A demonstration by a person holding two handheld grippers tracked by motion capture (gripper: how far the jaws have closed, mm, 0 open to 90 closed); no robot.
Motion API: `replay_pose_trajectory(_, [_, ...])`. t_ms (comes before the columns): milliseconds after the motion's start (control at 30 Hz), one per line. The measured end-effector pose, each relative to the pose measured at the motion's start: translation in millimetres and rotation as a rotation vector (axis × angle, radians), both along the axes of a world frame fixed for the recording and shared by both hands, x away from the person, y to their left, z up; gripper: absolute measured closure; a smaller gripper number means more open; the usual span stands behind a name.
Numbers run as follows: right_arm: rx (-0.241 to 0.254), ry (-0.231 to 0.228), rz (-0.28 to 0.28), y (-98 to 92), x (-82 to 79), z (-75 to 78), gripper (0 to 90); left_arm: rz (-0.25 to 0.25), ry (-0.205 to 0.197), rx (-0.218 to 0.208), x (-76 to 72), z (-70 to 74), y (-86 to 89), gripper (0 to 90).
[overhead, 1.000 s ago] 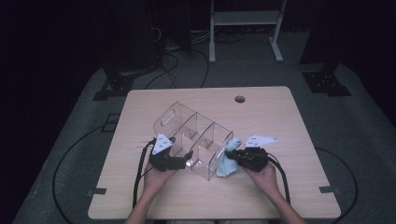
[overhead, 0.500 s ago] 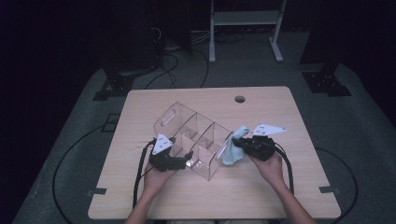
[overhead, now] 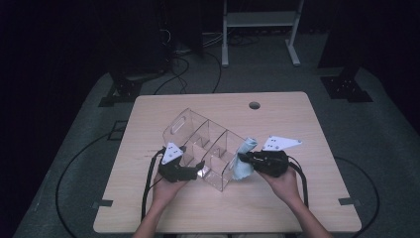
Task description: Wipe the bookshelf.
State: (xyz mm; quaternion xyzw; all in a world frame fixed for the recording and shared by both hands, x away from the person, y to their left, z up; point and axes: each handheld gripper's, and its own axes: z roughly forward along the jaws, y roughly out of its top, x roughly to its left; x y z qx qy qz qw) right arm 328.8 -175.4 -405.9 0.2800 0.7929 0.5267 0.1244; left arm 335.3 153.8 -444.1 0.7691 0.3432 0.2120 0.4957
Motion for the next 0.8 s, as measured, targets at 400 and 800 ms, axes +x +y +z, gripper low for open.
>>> replay_pose_trajectory(400, [-0.017,-0.021,0.052,12.5,-16.1,4.6,82.8,0.004,0.001,0.0,0.4,-0.2,-0.4,8.3])
replay_pose_trajectory(800, [-0.021,-0.012,0.107,25.9,-29.2,0.0,82.8,0.01,-0.003,-0.002,0.6,-0.5,-1.0,8.1])
